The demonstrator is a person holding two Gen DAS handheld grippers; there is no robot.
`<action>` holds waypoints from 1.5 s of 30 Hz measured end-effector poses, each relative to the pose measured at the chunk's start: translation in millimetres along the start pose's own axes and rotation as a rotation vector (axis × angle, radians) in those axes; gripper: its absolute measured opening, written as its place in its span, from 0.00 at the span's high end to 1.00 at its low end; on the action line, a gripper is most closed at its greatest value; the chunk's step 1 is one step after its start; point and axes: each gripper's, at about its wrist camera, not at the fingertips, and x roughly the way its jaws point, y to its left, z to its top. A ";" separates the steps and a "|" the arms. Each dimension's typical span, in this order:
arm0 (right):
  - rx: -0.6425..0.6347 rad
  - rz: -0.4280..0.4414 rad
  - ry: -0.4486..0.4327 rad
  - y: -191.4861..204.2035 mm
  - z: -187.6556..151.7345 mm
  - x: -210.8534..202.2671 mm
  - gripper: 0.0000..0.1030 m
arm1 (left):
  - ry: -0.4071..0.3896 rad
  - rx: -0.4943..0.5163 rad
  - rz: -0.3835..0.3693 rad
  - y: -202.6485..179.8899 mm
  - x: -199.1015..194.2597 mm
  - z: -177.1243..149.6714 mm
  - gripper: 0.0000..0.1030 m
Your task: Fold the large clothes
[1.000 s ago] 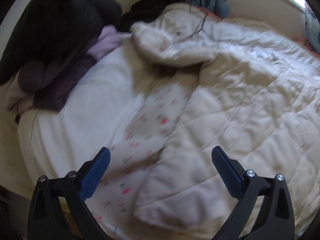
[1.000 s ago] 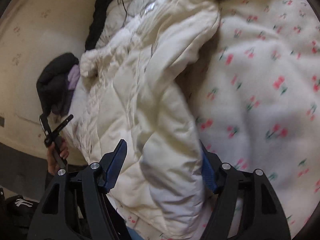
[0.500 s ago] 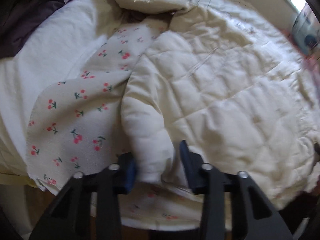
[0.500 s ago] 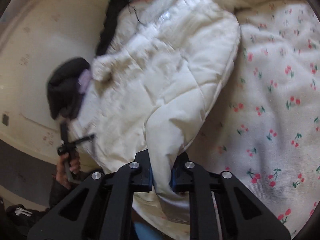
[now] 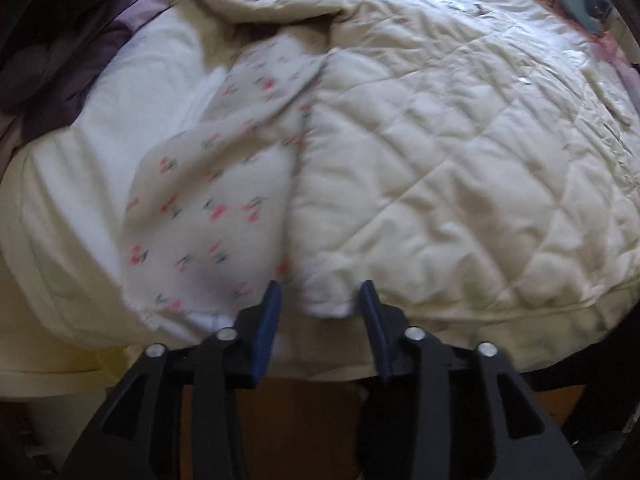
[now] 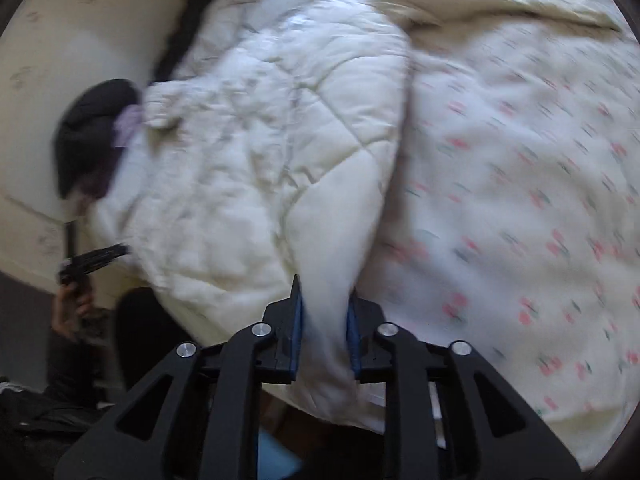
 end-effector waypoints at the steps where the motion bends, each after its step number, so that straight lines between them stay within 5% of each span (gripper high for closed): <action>1: 0.026 -0.009 -0.030 -7.6 -0.7 -8.3 0.78 | -0.031 -0.028 0.002 11.6 -5.9 -1.5 0.38; 6: -0.019 -0.058 -0.258 11.4 42.3 -45.7 0.45 | -0.230 -0.188 0.022 65.7 -34.3 37.8 0.14; 13: -0.053 -0.004 -0.388 38.0 137.8 2.1 0.37 | -0.326 -0.384 0.071 92.8 2.3 163.1 0.08; 16: 0.142 0.049 -0.462 -10.0 165.5 6.9 0.37 | -0.337 -0.464 0.084 96.8 28.6 204.7 0.08; 21: 0.546 0.107 -0.634 -153.4 184.1 -11.2 0.37 | -0.355 -0.514 0.125 92.1 48.3 238.3 0.08; 26: 0.617 0.003 -0.736 -238.2 215.7 -46.4 0.37 | -0.428 -0.604 0.120 70.6 46.6 244.3 0.08; 33: 0.733 -0.053 -0.751 -310.8 247.8 -45.2 0.34 | -0.455 -0.710 0.041 18.4 51.8 248.3 0.07; 35: 0.746 -0.019 -0.778 -324.8 250.5 -43.6 0.43 | -0.481 -0.742 0.020 4.9 51.7 241.5 0.07; 37: 0.751 0.006 -0.768 -338.0 257.2 -39.7 0.87 | -0.521 -0.795 0.021 -6.8 53.8 228.0 0.07; 39: 0.752 0.022 -0.759 -346.3 256.4 -39.9 0.91 | -0.553 -0.793 0.049 -17.7 57.8 223.5 0.07; 45: 0.577 0.061 -0.916 -303.9 251.1 -82.1 0.93 | -0.606 -0.612 0.188 -44.4 45.6 232.6 0.07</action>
